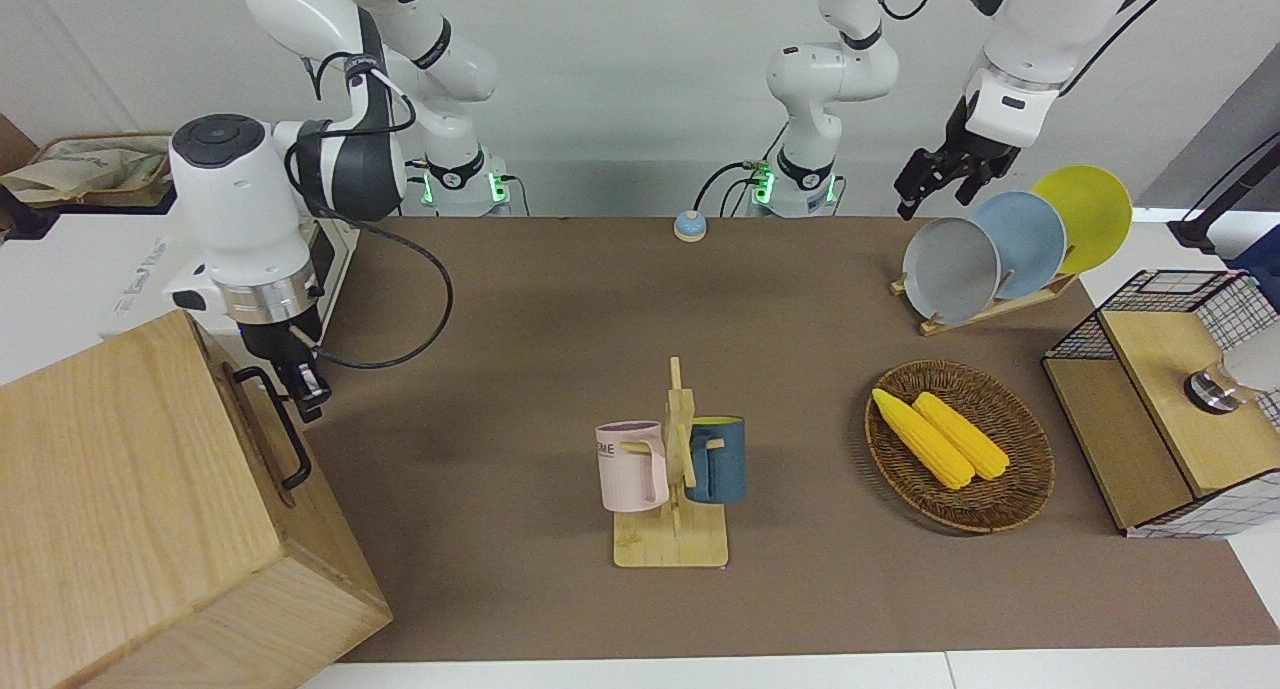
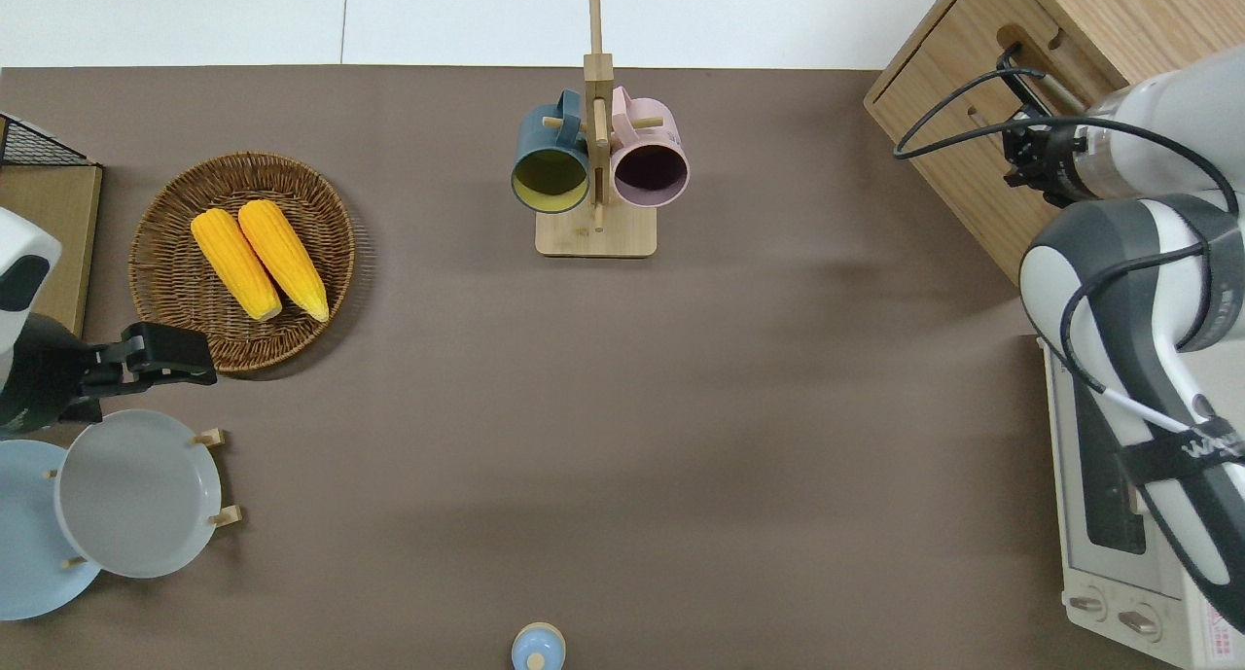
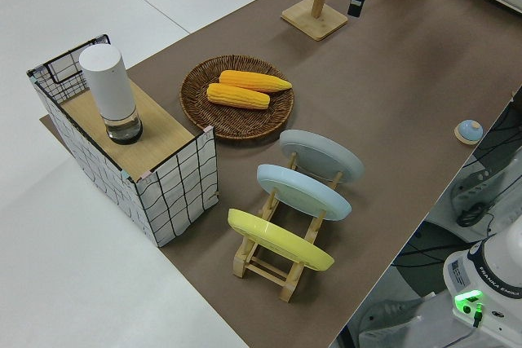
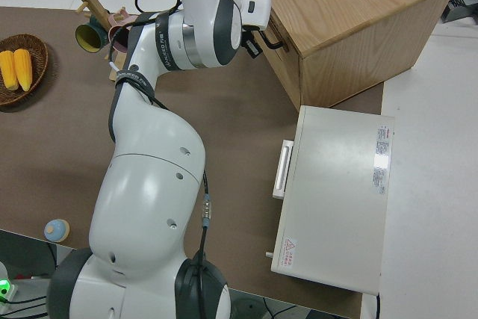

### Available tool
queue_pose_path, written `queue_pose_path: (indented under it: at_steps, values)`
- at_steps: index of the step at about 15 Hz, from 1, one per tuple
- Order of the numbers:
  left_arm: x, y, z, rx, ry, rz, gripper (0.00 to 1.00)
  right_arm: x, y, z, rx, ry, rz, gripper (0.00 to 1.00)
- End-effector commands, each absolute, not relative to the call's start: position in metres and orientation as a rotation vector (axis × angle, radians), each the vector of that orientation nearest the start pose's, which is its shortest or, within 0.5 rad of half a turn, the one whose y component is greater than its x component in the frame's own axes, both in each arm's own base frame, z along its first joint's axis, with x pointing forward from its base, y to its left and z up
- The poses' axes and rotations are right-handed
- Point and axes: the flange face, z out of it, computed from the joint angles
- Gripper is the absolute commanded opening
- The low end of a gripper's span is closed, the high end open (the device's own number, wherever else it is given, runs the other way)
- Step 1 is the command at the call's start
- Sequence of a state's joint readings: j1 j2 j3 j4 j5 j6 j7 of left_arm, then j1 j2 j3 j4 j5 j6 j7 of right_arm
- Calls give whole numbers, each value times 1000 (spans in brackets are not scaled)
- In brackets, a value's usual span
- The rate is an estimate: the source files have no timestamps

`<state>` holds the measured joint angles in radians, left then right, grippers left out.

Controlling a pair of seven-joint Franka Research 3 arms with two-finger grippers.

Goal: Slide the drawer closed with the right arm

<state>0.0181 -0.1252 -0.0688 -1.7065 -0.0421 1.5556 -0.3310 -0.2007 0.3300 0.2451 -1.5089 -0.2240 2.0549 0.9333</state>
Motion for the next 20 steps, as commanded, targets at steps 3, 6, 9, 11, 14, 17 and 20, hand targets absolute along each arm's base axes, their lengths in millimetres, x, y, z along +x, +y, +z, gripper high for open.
queue_pose_path:
  at_steps: [3, 6, 9, 11, 14, 17, 20]
  values:
    - [508, -31, 631, -3140, -434, 56, 993, 633, 62, 535, -3012, 1132, -340, 0]
    - [508, -31, 631, -3140, -434, 56, 993, 601, 90, 554, -3164, 823, -250, 0]
    - [507, -31, 631, -3139, -434, 58, 993, 567, 94, 587, -3234, 375, -106, 25]
    - [507, -31, 631, -3139, -434, 58, 993, 551, 91, 603, -3217, 209, -54, 46]
    - [508, -31, 631, -3140, -434, 56, 993, 531, 83, 620, -3217, 6, 10, 267]
    - [507, -31, 631, -3139, -434, 58, 993, 519, 81, 630, -3187, -100, 56, 982]
    - [508, -31, 631, -3140, -434, 56, 993, 517, 84, 631, -3184, -105, 61, 981]
